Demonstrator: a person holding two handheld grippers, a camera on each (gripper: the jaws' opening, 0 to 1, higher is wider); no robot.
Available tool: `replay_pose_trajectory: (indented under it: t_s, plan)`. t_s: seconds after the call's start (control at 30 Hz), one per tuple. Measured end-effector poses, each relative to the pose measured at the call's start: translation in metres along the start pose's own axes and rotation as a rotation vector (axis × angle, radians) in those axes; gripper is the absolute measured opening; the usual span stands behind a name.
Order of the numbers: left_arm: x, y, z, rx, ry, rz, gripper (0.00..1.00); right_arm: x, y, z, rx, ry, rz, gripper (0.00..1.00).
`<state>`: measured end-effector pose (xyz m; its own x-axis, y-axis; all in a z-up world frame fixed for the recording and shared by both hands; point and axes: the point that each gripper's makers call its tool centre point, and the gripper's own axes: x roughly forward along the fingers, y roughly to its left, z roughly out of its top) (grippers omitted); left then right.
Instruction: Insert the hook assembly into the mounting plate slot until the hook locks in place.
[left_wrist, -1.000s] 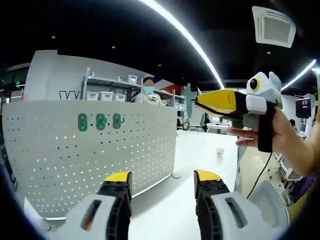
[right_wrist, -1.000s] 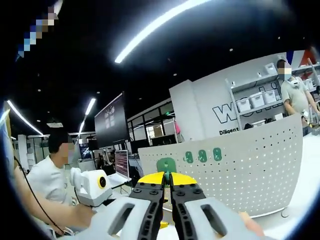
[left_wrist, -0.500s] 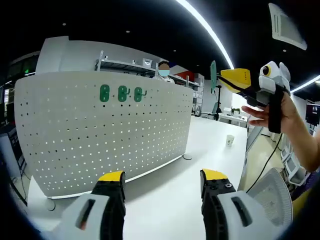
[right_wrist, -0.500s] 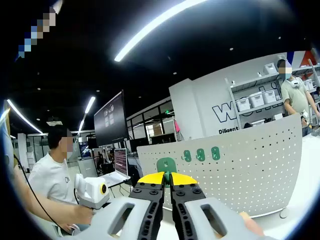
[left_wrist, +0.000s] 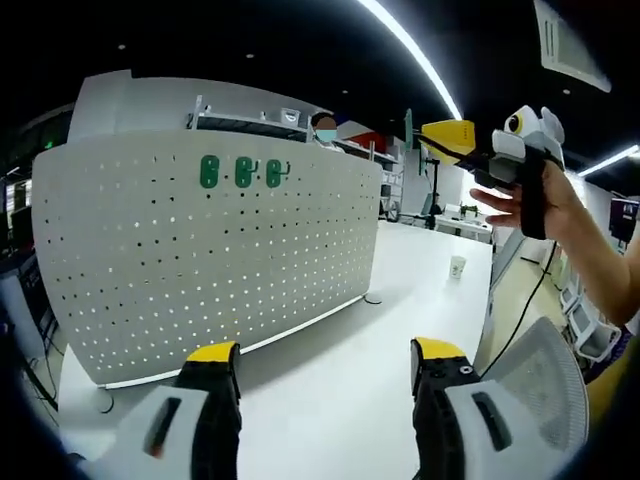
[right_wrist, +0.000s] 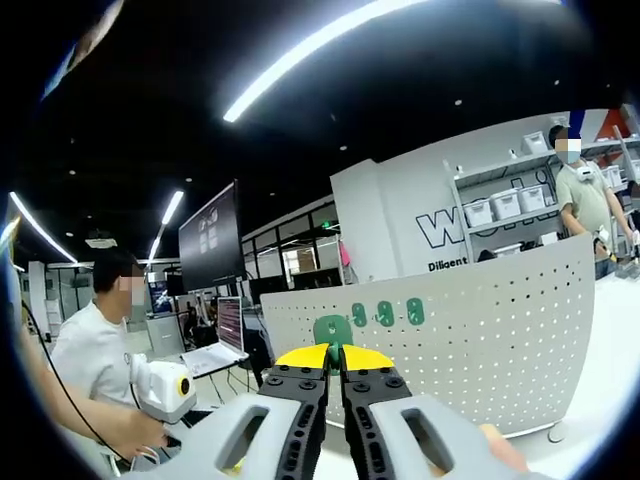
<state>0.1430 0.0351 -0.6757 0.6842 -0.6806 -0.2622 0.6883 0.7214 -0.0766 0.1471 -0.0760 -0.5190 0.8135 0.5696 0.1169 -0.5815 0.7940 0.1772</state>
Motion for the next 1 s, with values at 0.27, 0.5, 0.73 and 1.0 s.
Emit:
replay_pose_trajectory:
  t_s: [0.27,0.5,0.73,1.0]
  plan:
    - [-0.009,-0.002,-0.017,-0.016,0.019,0.014,0.74,0.005,-0.008,0.001,-0.011,0.0,-0.007,0.01]
    - [-0.02,-0.005,-0.032,-0.03,0.036,0.032,0.76,0.011,-0.021,0.006,-0.038,-0.026,-0.048,0.01]
    - [-0.031,-0.01,-0.035,-0.04,0.025,0.043,0.77,0.017,-0.036,0.006,-0.057,-0.026,-0.082,0.01]
    - [-0.037,-0.012,-0.036,-0.035,0.013,0.055,0.79,0.024,-0.049,0.007,-0.079,-0.033,-0.12,0.01]
